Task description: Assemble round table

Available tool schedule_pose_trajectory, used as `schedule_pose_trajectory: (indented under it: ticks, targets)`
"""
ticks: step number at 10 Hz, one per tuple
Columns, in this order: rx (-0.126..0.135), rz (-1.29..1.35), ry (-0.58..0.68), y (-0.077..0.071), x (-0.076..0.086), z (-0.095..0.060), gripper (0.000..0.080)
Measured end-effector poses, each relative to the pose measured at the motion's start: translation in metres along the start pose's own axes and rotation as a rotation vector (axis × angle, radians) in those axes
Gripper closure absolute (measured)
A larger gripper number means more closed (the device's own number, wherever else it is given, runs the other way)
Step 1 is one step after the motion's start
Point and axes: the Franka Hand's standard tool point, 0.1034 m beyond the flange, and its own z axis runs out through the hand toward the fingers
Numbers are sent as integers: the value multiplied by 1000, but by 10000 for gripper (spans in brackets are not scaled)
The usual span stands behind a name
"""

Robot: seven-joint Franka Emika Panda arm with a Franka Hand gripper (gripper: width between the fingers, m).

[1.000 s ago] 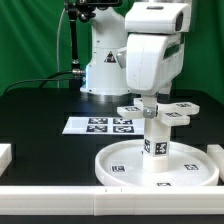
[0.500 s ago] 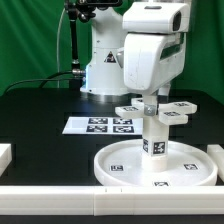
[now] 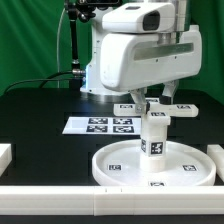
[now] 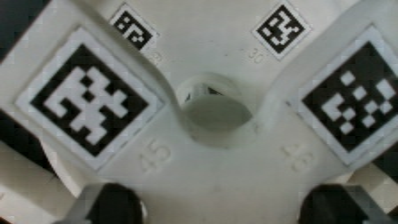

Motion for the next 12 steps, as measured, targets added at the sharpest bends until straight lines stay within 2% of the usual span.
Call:
schedule_pose_trajectory:
  ticks: [2, 6, 11, 12]
  targets:
    - [17, 305, 33, 0, 0, -1, 361]
    - [5, 736, 99, -6, 3, 0, 360]
    - [25, 1100, 103, -5, 3, -1, 360]
    - [40, 1237, 128, -3, 4, -2, 360]
